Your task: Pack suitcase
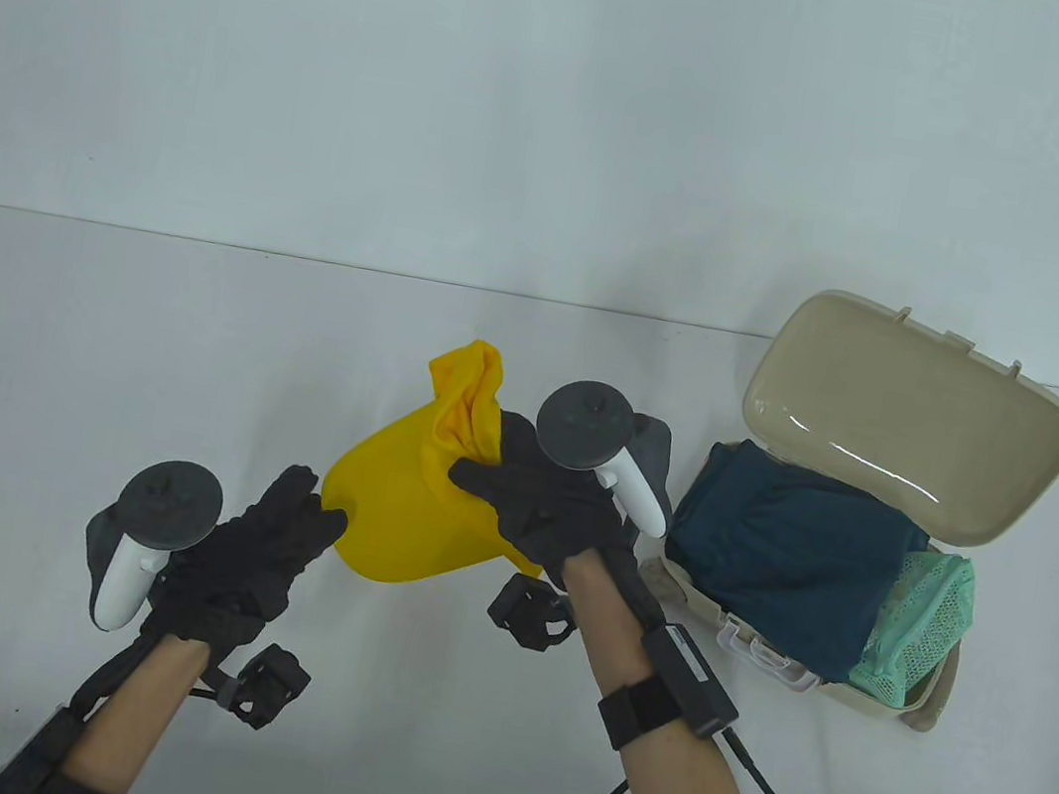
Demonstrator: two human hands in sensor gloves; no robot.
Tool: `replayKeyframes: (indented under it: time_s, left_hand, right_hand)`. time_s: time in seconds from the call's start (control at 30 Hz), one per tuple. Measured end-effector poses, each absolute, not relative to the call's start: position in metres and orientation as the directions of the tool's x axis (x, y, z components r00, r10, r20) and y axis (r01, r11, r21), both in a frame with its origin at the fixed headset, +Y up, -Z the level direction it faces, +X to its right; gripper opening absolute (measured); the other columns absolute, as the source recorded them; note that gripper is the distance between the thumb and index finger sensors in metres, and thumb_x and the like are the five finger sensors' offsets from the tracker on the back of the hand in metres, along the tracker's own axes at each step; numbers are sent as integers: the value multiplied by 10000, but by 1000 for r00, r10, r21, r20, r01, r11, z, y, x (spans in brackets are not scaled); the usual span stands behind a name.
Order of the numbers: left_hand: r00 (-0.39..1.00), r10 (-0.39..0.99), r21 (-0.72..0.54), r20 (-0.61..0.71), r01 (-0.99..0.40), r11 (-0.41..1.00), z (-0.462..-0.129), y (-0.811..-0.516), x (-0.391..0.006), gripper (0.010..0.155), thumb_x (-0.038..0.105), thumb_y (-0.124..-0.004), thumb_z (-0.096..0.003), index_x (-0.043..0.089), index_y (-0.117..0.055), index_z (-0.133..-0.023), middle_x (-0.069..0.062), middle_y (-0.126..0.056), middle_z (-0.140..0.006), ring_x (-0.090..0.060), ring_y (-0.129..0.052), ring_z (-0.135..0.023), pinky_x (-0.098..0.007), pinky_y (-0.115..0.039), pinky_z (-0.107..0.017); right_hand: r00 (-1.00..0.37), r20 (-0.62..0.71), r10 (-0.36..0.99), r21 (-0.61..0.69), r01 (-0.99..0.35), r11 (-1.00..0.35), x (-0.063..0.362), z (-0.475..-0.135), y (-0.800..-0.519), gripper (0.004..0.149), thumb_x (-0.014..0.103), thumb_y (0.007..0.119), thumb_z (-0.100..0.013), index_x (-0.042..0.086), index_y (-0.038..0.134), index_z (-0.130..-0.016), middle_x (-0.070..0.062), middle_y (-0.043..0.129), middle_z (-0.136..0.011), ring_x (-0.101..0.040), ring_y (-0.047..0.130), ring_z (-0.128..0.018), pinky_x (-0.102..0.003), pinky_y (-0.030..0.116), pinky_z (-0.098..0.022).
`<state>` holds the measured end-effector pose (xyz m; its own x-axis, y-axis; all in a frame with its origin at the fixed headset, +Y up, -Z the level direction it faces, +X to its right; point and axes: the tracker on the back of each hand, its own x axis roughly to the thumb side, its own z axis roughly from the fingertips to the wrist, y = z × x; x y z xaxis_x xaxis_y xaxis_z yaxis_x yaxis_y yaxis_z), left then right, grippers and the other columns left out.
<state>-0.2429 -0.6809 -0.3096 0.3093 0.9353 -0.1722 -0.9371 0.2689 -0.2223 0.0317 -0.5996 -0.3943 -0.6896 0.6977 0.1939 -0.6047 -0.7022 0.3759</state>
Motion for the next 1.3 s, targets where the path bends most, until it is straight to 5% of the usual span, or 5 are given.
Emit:
replayKeyframes:
  time_s: [0.23, 0.53, 0.8, 1.07, 1.3]
  left_hand:
    - [20, 971, -238, -237, -971, -38, -313, -695, -249, 588, 366, -665, -586, 73, -510, -1072, 42, -854, -912, -125, -1030, -765, -325, -866, -628]
    - [19, 986, -198, -164, -980, -14, -312, -683, -263, 527, 349, -669, -578, 98, -574, -1032, 39, -881, -865, -115, -1050, -719, -317, -878, -604]
    - [112, 986, -149, -120, -984, 94, -311, -679, -266, 520, 349, -666, -578, 116, -567, -1032, 43, -872, -877, -117, -1038, -739, -321, -867, -619]
    - [142, 986, -182, -92, -976, 123, -309, -677, -255, 509, 351, -664, -576, 164, -562, -1038, 55, -859, -900, -124, -1015, -775, -332, -848, -643]
    - [91, 992, -268, -91, -961, 64, -312, -681, -247, 505, 340, -660, -575, 188, -557, -1045, 55, -855, -914, -123, -1016, -789, -323, -851, -653]
  right_hand:
    - [-679, 209, 704, 399, -597, -695, 33, -386, -606, 743, 459, 761, -519, 70, 474, -1082, -28, 860, -872, -151, 987, -655, -412, 837, -559]
    - [-747, 200, 634, 379, -538, -753, 59, -402, -577, 930, 618, 696, -494, 32, 354, -1131, -155, 687, -1072, -361, 861, -876, -532, 756, -617]
    - [-912, 140, 387, 100, -375, -921, 74, -404, -563, 931, 655, 611, -504, 38, 325, -1140, -233, 508, -1157, -506, 629, -1015, -620, 633, -680]
    - [-775, 254, 578, 486, -415, -769, 24, -387, -599, 1113, 739, 540, -478, -110, 201, -1112, -351, 500, -1134, -575, 695, -962, -637, 663, -657]
    - [-604, 183, 775, 606, -552, -573, 6, -386, -614, 1077, 642, 684, -508, -103, 188, -1107, -289, 558, -1120, -499, 772, -946, -624, 682, -662]
